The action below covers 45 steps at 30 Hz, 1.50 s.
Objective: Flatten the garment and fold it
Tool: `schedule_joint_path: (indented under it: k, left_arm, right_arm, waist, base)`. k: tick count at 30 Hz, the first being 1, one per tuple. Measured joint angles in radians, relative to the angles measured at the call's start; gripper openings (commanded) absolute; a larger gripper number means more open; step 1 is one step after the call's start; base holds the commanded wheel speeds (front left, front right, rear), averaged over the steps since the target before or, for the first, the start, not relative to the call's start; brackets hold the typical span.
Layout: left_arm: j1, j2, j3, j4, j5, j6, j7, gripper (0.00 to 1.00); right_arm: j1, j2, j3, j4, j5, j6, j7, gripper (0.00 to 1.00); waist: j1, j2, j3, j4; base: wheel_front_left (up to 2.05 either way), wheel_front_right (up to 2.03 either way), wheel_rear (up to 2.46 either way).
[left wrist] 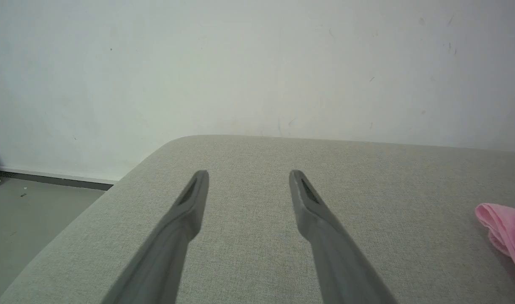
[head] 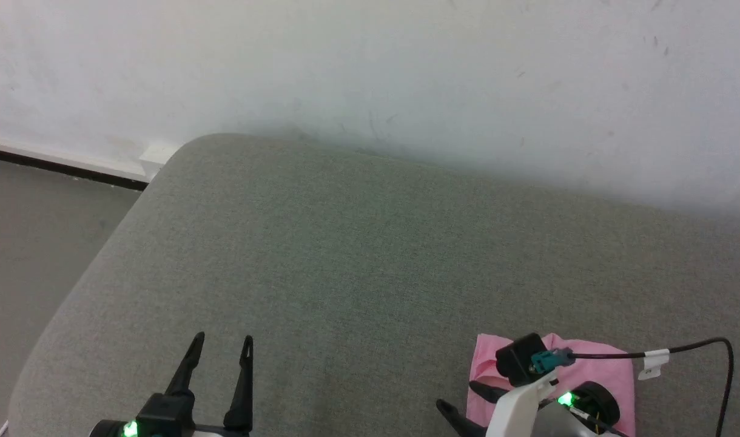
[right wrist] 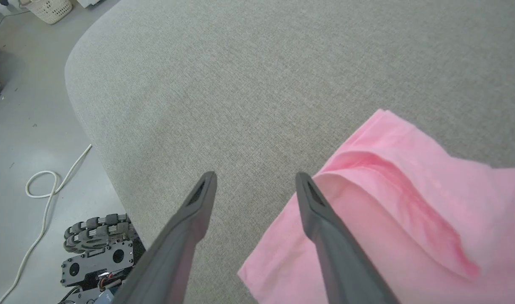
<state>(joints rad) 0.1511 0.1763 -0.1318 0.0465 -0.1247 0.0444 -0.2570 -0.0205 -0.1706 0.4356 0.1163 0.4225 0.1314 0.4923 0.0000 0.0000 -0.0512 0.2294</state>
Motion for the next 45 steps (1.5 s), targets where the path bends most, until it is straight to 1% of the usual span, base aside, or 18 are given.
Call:
schedule_joint_path:
  k: [4,7,12,15,18,23,27,31,34,39,41,45]
  left_arm:
    - [-0.001,0.0,0.001,0.003,-0.003,-0.001,0.0,1.0]
    - [-0.006,0.0,0.004,0.003,-0.003,-0.001,0.0,1.0]
    - [-0.014,-0.006,0.017,-0.01,-0.007,-0.001,0.0,1.0]
    - [-0.015,-0.015,0.021,-0.021,-0.008,-0.001,0.0,1.0]
    - [-0.016,-0.021,0.025,-0.033,-0.008,-0.008,0.0,1.0]
    - [-0.016,-0.031,0.027,-0.056,-0.007,-0.014,0.0,1.0]
    - [-0.016,-0.038,0.025,-0.065,-0.006,-0.026,0.0,1.0]
    - [-0.016,-0.049,0.01,-0.072,0.002,-0.036,0.0,1.0]
    - [-0.017,-0.057,0.007,-0.082,0.002,-0.043,0.0,1.0]
    - [-0.02,-0.068,0.002,-0.09,0.012,-0.045,0.0,1.0]
    - [-0.022,-0.071,0.002,-0.09,0.013,-0.053,0.0,1.0]
    - [-0.031,-0.072,0.002,-0.09,0.02,-0.061,0.0,1.0]
  right_arm:
    - [-0.024,-0.025,0.018,-0.005,0.031,0.0,-0.047,1.0]
    - [-0.045,-0.05,-0.02,-0.024,0.031,0.0,-0.1,1.0]
    - [-0.087,-0.109,-0.16,-0.072,-0.023,0.0,-0.251,1.0]
    - [-0.09,-0.158,-0.257,-0.078,-0.101,0.0,-0.341,1.0]
    - [-0.084,-0.188,-0.363,-0.091,-0.183,0.0,-0.439,1.0]
    - [-0.026,-0.149,-0.533,-0.144,-0.258,0.0,-0.565,1.0]
    - [0.06,-0.06,-0.623,-0.211,-0.313,0.0,-0.63,1.0]
    - [0.157,0.037,-0.63,-0.267,-0.357,0.0,-0.67,1.0]
    - [0.194,0.082,-0.63,-0.294,-0.37,0.0,-0.691,1.0]
    - [0.207,0.104,-0.625,-0.3,-0.375,0.0,-0.706,1.0]
    - [0.207,0.106,-0.621,-0.299,-0.375,0.0,-0.705,1.0]
    - [0.207,0.107,-0.618,-0.295,-0.36,0.0,-0.682,1.0]
  waist:
    - [0.0,0.0,-0.003,-0.014]
    - [0.0,0.0,-0.005,-0.03]
    - [0.0,0.0,-0.008,-0.06]
    - [0.0,0.0,-0.008,-0.081]
    - [0.0,0.0,-0.005,-0.1]
    - [0.0,0.0,0.005,-0.128]
    - [0.0,0.0,0.018,-0.138]
    - [0.0,0.0,0.029,-0.138]
    - [0.0,0.0,0.036,-0.14]
    - [0.0,0.0,0.04,-0.148]
    - [0.0,0.0,0.041,-0.149]
    - [0.0,0.0,0.046,-0.145]
  base:
    - [0.0,0.0,0.0]
    - [0.0,0.0,0.0]
    - [0.0,0.0,0.0]
    - [0.0,0.0,0.0]
    - [0.0,0.0,0.0]
    - [0.0,0.0,0.0]
    - [0.0,0.0,0.0]
    - [0.0,0.0,0.0]
    - [0.0,0.0,0.0]
    - [0.0,0.0,0.0]
    - [0.0,0.0,0.0]
    - [0.0,0.0,0.0]
